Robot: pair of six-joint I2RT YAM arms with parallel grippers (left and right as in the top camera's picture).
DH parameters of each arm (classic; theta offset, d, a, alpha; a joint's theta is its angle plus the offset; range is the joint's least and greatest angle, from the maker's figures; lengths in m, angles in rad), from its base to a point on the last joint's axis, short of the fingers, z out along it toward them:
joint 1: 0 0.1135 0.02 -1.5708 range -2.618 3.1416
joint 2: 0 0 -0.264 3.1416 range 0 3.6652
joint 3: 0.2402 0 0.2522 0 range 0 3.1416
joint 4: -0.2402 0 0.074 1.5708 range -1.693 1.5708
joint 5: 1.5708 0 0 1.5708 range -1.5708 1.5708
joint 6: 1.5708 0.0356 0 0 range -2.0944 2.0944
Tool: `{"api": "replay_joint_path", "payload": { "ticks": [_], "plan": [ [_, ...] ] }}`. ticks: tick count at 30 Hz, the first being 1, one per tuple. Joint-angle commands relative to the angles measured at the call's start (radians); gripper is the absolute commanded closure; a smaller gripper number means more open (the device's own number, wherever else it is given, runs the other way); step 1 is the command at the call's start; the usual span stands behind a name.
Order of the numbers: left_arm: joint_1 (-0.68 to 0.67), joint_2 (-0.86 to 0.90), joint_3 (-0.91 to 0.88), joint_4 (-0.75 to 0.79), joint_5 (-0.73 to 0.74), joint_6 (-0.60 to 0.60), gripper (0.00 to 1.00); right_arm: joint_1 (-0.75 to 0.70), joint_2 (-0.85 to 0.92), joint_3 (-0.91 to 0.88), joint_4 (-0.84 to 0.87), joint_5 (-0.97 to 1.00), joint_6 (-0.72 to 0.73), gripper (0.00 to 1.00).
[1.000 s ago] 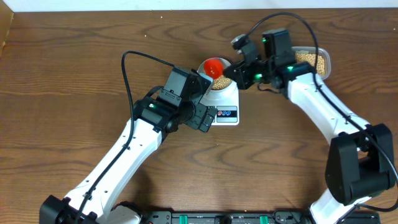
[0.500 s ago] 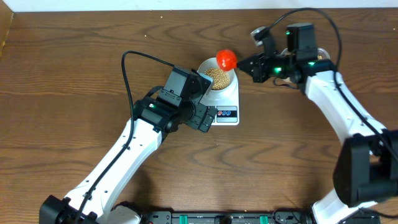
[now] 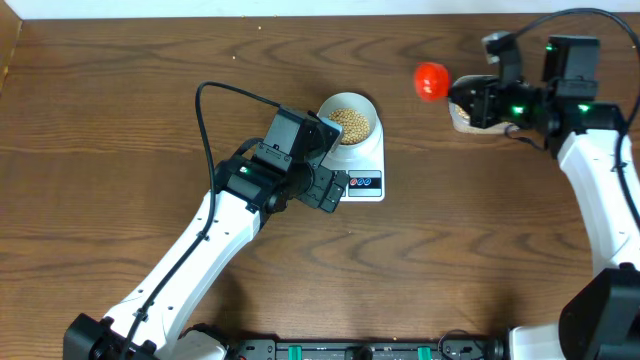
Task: Scoop item into bowl and weigh 50g on scale
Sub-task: 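Move the red scoop with the right gripper back to the tub, then dip the red scoop into the soybean tub with the right gripper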
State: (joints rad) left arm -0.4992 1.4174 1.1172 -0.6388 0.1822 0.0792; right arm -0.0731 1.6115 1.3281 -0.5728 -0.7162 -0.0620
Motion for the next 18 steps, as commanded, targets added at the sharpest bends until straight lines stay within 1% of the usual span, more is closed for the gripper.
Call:
{"api": "replay_joint_path", "payload": {
  "ticks": [1, 6, 8, 13, 16, 18],
  "plan": [
    [0.005, -0.009, 0.001, 0.0, 0.009, 0.007, 0.02, -0.047, -0.016, 0.0, -0.02, 0.095, -0.033, 0.99],
    [0.005, -0.009, 0.001, 0.0, 0.009, 0.006, 0.02, -0.084, -0.016, 0.0, -0.034, 0.232, -0.052, 0.99],
    [0.005, -0.009, 0.001, 0.0, 0.009, 0.007, 0.02, -0.085, -0.016, 0.0, -0.038, 0.317, -0.052, 0.99],
    [0.005, -0.009, 0.001, 0.0, 0.009, 0.006, 0.02, -0.085, -0.016, 0.0, -0.039, 0.459, -0.052, 0.99],
    [0.005, -0.009, 0.001, 0.0, 0.009, 0.007, 0.02, -0.077, -0.016, 0.0, -0.04, 0.6, -0.053, 0.99],
    [0.005, -0.009, 0.001, 0.0, 0.009, 0.006, 0.02, -0.065, -0.016, 0.0, -0.042, 0.693, -0.082, 0.99]
  ]
}}
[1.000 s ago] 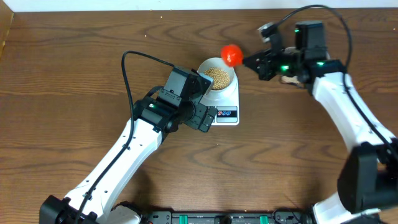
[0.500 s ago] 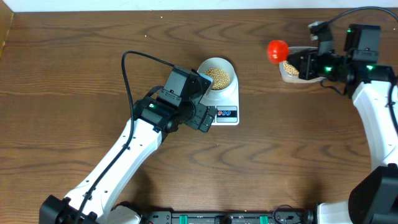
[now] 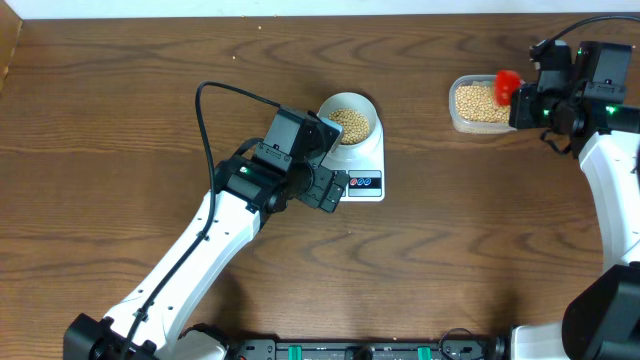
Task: Scoop item into bowl and weigh 50g on scale
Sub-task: 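Dip the red scoop into the soybean tub with the right gripper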
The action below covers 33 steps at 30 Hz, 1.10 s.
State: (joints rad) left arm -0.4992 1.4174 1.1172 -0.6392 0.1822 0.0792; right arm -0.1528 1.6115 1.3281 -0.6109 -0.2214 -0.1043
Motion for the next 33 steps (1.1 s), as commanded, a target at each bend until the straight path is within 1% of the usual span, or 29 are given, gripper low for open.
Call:
{"api": "replay_joint_path", "payload": {
  "ticks": [1, 6, 12, 19, 21, 22, 24, 26, 28, 33],
  "plan": [
    [0.005, -0.009, 0.001, 0.0, 0.009, 0.007, 0.02, 0.024, -0.016, 0.0, -0.005, 0.236, -0.059, 0.99],
    [0.005, -0.009, 0.001, 0.0, 0.009, 0.007, 0.02, 0.1, -0.016, 0.0, -0.003, 0.367, -0.161, 0.98],
    [0.005, -0.009, 0.001, 0.0, 0.009, 0.007, 0.02, 0.171, -0.016, 0.0, 0.009, 0.516, -0.201, 0.98],
    [0.005, -0.009, 0.001, 0.0, 0.009, 0.006, 0.02, 0.188, -0.016, 0.0, 0.017, 0.527, -0.206, 0.99],
    [0.005, -0.009, 0.001, 0.0, 0.009, 0.006, 0.02, 0.188, -0.016, 0.0, 0.021, 0.483, -0.205, 0.99],
    [0.005, -0.009, 0.001, 0.0, 0.009, 0.006, 0.02, 0.188, -0.016, 0.0, 0.025, 0.424, -0.202, 0.99],
    [0.005, -0.009, 0.001, 0.0, 0.009, 0.007, 0.02, 0.19, -0.016, 0.0, 0.032, 0.263, -0.202, 0.99],
    [0.005, -0.009, 0.001, 0.0, 0.009, 0.007, 0.02, 0.191, -0.016, 0.0, 0.053, 0.107, -0.167, 0.99],
    [0.005, -0.009, 0.001, 0.0, 0.009, 0.006, 0.02, 0.195, -0.016, 0.0, 0.075, -0.008, -0.154, 0.99],
    [0.005, -0.009, 0.001, 0.0, 0.009, 0.007, 0.02, 0.239, -0.016, 0.0, 0.15, -0.166, -0.112, 0.99]
  ]
}}
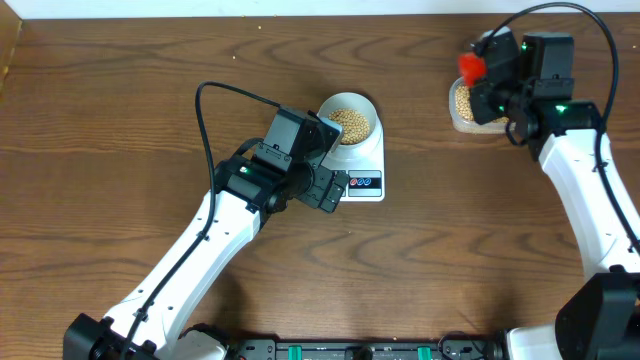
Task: Scoop item into bowl and weigh 50g on scale
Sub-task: 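Dip the red scoop into the soybean tub with the right gripper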
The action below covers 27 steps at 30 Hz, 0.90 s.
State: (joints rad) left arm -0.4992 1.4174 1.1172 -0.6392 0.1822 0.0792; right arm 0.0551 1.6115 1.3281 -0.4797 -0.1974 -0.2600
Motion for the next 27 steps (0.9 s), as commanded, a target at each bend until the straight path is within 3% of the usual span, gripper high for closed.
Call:
{"api": "replay_joint_path", "payload": {
  "ticks": [1, 5, 16, 27],
  "plan": [
    [0.005, -0.009, 0.001, 0.0, 0.009, 0.007, 0.02, 0.043, -0.016, 0.0, 0.029, -0.226, 0.043, 0.99],
    [0.005, -0.009, 0.001, 0.0, 0.009, 0.007, 0.02, 0.098, -0.011, 0.0, 0.059, -0.335, 0.066, 0.99],
    [0.005, -0.009, 0.001, 0.0, 0.009, 0.007, 0.02, 0.241, 0.085, 0.0, 0.07, -0.336, 0.087, 0.99],
    [0.005, -0.009, 0.001, 0.0, 0.009, 0.007, 0.02, 0.306, 0.173, 0.0, 0.094, -0.214, 0.087, 0.99]
  ]
}}
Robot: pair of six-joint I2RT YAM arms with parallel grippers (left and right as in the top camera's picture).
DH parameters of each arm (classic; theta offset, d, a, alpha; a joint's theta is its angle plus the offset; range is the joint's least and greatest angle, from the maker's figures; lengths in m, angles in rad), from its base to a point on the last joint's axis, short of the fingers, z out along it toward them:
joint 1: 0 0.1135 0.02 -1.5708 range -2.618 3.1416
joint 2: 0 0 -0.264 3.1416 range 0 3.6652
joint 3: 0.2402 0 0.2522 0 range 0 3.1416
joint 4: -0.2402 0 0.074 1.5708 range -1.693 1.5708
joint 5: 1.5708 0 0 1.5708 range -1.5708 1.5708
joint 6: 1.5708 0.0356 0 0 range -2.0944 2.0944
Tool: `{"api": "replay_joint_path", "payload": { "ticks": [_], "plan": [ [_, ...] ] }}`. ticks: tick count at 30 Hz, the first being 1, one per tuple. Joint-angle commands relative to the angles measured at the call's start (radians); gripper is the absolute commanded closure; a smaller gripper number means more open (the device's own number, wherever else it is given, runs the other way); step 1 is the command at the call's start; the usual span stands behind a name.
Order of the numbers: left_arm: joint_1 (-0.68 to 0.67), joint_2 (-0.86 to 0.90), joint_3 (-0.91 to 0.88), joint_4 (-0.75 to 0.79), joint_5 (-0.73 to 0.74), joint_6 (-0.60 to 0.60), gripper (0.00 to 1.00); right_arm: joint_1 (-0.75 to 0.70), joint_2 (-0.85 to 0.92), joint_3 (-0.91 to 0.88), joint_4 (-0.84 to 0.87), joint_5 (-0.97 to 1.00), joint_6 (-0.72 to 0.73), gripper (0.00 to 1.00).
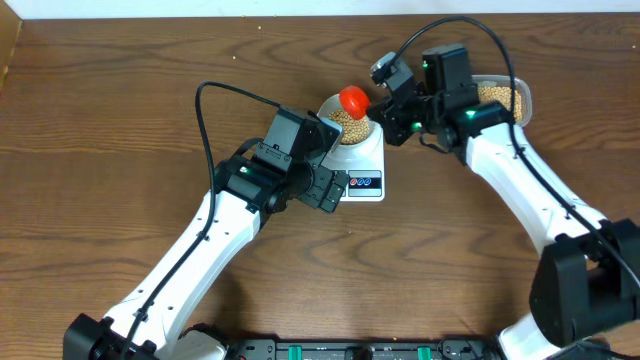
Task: Scoop item into bowl and weigh 50g on scale
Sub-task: 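Dip the red scoop into the soybean tub with the right gripper, then carry the red scoop with the right gripper over the bowl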
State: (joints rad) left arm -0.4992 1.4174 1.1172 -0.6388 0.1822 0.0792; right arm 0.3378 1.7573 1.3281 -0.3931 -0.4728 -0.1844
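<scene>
A white bowl [362,127] of tan beans stands on the small white scale [362,170]. My left gripper [325,132] sits at the bowl's left rim and looks shut on it, with the wrist covering most of the fingers. The red scoop [352,99] hangs over the bowl's upper edge. My right gripper [388,100] is shut on its handle from the right. The clear container of beans [500,97] lies at the upper right, partly hidden behind the right arm.
The scale's display [365,182] faces the table's front, beside the left arm's wrist. A black cable [205,120] loops up from the left arm, and another arcs over the right arm. The table's back edge [300,14] runs close behind the bowl.
My right gripper has moved left with the red scoop, from over the bean container to over the bowl on the scale. The left arm and the bowl have not moved.
At first my right gripper was over the container, with the scoop sticking out to its left. Then the gripper was at the container's right end, then over its left part. Now the scoop is above the bowl. The left gripper stayed at the bowl's rim throughout.
</scene>
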Motion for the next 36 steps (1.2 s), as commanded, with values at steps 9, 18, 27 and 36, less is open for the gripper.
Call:
{"api": "replay_joint_path", "payload": {
  "ticks": [9, 18, 27, 36],
  "plan": [
    [0.005, -0.009, 0.001, 0.0, 0.009, 0.006, 0.02, 0.098, 0.089, -0.001, 0.023, 0.202, 0.003, 0.99],
    [0.005, -0.009, 0.001, 0.0, 0.009, 0.007, 0.02, 0.122, 0.093, -0.001, 0.021, 0.287, -0.004, 0.99],
    [0.005, -0.009, 0.001, 0.0, 0.009, 0.007, 0.02, 0.129, 0.093, -0.001, 0.004, 0.172, -0.003, 0.99],
    [0.005, -0.009, 0.001, 0.0, 0.009, 0.006, 0.02, 0.124, 0.093, -0.001, 0.005, 0.122, 0.017, 0.99]
  ]
}}
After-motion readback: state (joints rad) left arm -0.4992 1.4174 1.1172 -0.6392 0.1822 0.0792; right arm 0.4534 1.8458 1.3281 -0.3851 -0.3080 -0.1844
